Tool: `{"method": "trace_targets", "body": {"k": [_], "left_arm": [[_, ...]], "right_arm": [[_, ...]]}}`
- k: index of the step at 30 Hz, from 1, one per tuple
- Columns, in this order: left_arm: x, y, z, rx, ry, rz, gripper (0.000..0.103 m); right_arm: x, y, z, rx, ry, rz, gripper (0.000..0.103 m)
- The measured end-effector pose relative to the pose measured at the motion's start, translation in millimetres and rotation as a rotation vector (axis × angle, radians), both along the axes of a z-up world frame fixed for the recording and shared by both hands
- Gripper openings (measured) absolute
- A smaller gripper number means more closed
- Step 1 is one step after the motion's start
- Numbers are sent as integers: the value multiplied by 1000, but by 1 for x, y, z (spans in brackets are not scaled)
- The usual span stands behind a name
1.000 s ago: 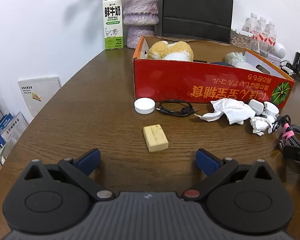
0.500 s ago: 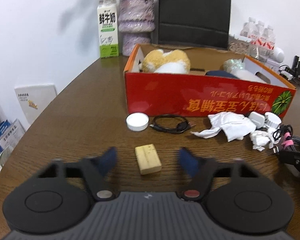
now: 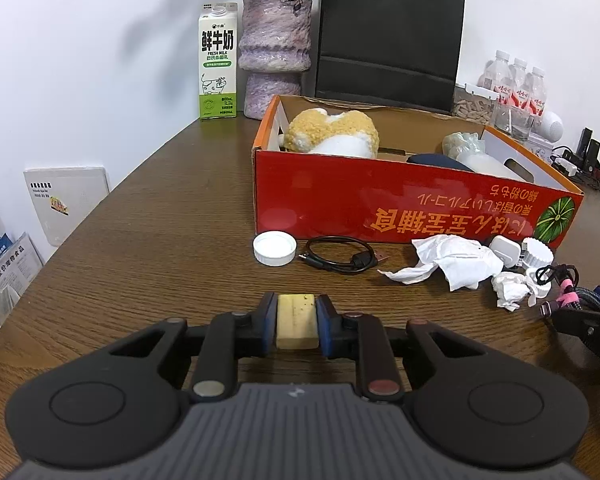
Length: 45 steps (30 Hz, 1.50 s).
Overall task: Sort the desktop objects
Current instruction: 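Grasp the wooden block with the left gripper while the right grasps the black braided cable, then carry the wooden block and braided cable into the cardboard box and open both grippers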
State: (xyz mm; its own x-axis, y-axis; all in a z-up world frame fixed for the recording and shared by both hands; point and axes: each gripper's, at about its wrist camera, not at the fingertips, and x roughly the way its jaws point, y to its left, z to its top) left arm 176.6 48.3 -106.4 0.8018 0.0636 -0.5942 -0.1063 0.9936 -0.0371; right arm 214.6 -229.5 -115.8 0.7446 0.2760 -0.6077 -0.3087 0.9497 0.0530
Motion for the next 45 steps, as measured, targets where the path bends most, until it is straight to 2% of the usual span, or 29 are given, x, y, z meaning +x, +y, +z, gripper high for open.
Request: {"method": "trace_targets", "body": {"k": [14,27,34,45], "left_arm": [[-6,-5,2,2,-12,7,21],[-12,-29,37,-14,-101,-60,21],[3,-42,61,-11,-163,-91,21],[56,-50,90,-35,-236,-90,21]], "right_arm": [[-14,1,6,-3,-66,6,81],[-20,7,38,28,-165,26,80],[-8,17,62,34,-229,38,80],[33,34,89,51,-271,41,80]]}}
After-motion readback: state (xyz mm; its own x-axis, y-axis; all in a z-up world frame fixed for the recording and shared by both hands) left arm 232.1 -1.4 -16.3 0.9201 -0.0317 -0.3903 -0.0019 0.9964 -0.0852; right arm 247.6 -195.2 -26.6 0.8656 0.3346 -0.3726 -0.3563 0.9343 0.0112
